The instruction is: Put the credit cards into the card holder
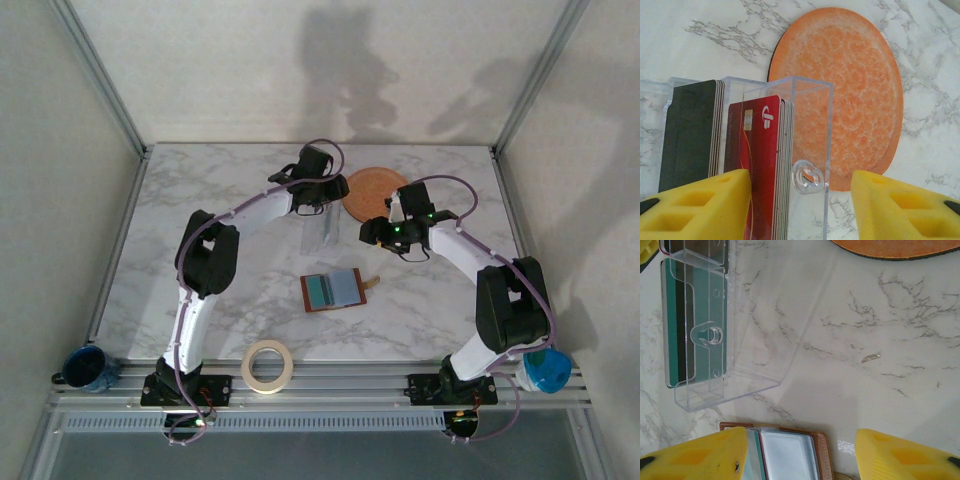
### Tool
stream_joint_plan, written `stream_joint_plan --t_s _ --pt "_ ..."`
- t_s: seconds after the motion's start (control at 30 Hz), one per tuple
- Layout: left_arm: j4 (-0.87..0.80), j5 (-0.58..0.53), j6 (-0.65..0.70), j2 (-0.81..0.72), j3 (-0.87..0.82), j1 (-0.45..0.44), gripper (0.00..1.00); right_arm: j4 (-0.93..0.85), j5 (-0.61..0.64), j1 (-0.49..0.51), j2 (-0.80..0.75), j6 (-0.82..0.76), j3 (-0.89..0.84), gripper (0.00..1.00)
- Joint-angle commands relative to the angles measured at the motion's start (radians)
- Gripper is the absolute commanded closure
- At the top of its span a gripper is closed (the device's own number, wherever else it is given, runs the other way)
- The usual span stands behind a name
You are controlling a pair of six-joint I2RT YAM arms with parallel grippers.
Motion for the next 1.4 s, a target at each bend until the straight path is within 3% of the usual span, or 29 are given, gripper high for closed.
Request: stream_joint_plan --t_s 0.0,0.23,0.73,0.97,1.37 --pt "0.022 0.042 -0.012 0.015 0.028 0.000 0.48 -0.014 -0.005 -0.006 0.013 -0.015 0.018 0.41" --pt "0.041 0.049 -0.008 -0.009 0.018 -0.002 0.62 -0.015 -0.003 -0.007 0.010 -0.015 0.018 0.41" --pt "0.039 0.033 0.002 -0.040 0.007 -0.003 0.73 -0.014 -0.005 -0.006 0.012 -0.016 0.018 0.40" --pt "0.030 0.024 0.011 -0.047 0.006 -0.003 0.83 -0.013 -0.008 -0.006 0.015 -0.016 0.020 0.41" --pt "0.003 -0.016 0.030 -0.066 0.008 -0.002 0.90 -0.013 -0.010 -0.006 0.019 -0.014 0.021 0.41"
